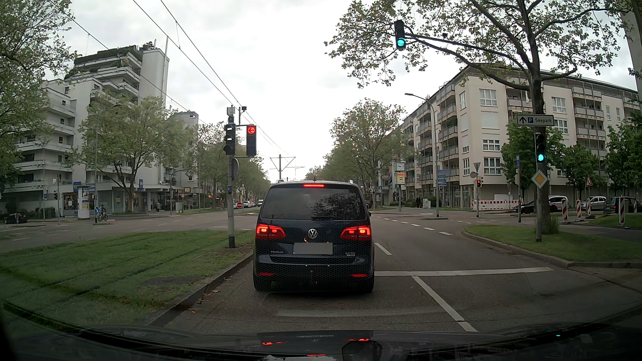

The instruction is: Follow the waypoints while adhering to traffic rules and regulations

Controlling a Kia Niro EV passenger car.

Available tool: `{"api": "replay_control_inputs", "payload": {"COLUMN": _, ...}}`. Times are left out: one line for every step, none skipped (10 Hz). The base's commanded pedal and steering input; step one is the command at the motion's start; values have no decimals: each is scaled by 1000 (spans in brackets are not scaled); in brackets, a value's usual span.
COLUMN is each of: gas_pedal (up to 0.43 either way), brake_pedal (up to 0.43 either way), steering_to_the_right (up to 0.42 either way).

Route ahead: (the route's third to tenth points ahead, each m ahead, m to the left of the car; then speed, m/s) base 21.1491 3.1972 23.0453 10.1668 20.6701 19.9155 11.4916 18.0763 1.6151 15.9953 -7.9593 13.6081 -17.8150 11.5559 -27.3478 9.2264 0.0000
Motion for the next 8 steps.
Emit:
{"api": "replay_control_inputs", "payload": {"gas_pedal": 0, "brake_pedal": 262, "steering_to_the_right": -2}}
{"api": "replay_control_inputs", "payload": {"gas_pedal": 0, "brake_pedal": 262, "steering_to_the_right": -2}}
{"api": "replay_control_inputs", "payload": {"gas_pedal": 0, "brake_pedal": 262, "steering_to_the_right": -2}}
{"api": "replay_control_inputs", "payload": {"gas_pedal": 0, "brake_pedal": 262, "steering_to_the_right": -2}}
{"api": "replay_control_inputs", "payload": {"gas_pedal": 0, "brake_pedal": 262, "steering_to_the_right": -2}}
{"api": "replay_control_inputs", "payload": {"gas_pedal": 0, "brake_pedal": 262, "steering_to_the_right": -2}}
{"api": "replay_control_inputs", "payload": {"gas_pedal": 0, "brake_pedal": 256, "steering_to_the_right": -2}}
{"api": "replay_control_inputs", "payload": {"gas_pedal": 0, "brake_pedal": 262, "steering_to_the_right": -2}}
